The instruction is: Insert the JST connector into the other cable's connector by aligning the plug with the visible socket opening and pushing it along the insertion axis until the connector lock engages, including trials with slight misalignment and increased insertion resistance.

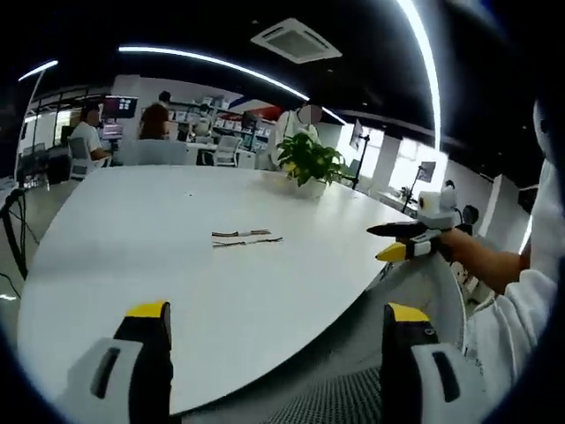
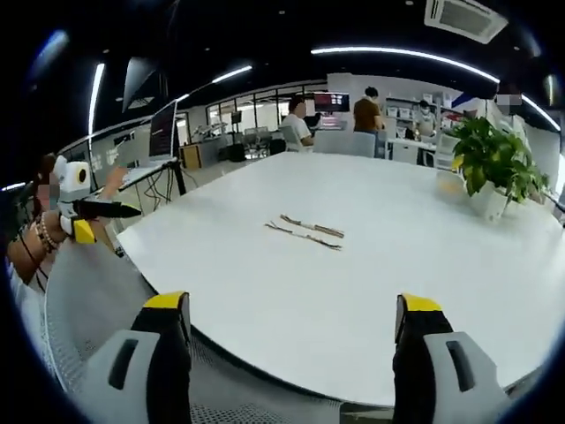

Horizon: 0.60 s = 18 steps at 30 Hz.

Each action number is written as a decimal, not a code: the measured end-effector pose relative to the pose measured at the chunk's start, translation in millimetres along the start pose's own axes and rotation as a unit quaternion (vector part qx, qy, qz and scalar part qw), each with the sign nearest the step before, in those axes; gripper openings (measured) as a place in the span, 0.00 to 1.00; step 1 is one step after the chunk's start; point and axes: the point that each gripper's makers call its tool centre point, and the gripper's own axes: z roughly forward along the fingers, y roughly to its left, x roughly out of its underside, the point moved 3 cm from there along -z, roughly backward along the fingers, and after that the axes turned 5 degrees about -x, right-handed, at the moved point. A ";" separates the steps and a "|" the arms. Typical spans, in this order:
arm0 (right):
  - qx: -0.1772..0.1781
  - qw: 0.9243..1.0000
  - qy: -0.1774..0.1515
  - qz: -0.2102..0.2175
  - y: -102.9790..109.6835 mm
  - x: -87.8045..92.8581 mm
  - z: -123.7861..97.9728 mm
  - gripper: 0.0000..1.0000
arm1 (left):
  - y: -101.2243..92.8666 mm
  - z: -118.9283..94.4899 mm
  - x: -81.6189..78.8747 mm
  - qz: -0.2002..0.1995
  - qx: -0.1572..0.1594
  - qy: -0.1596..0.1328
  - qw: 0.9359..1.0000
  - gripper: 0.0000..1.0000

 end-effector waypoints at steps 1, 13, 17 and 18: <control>-0.003 1.000 0.001 0.004 0.1 0.3 0.8 0.95 | 3.2 0.4 0.5 0.003 -0.009 0.002 1.000 0.99; 0.003 1.000 0.024 0.012 -8.1 15.3 12.2 0.96 | 24.0 15.0 20.4 -0.076 -0.046 0.021 0.996 0.99; 0.007 0.999 0.033 0.029 -10.6 19.3 14.3 0.94 | 29.4 17.4 24.5 -0.071 -0.065 0.032 0.995 0.99; 0.009 0.999 0.034 0.025 -11.1 19.4 14.2 0.93 | 29.7 18.0 26.0 -0.072 -0.066 0.038 0.994 0.99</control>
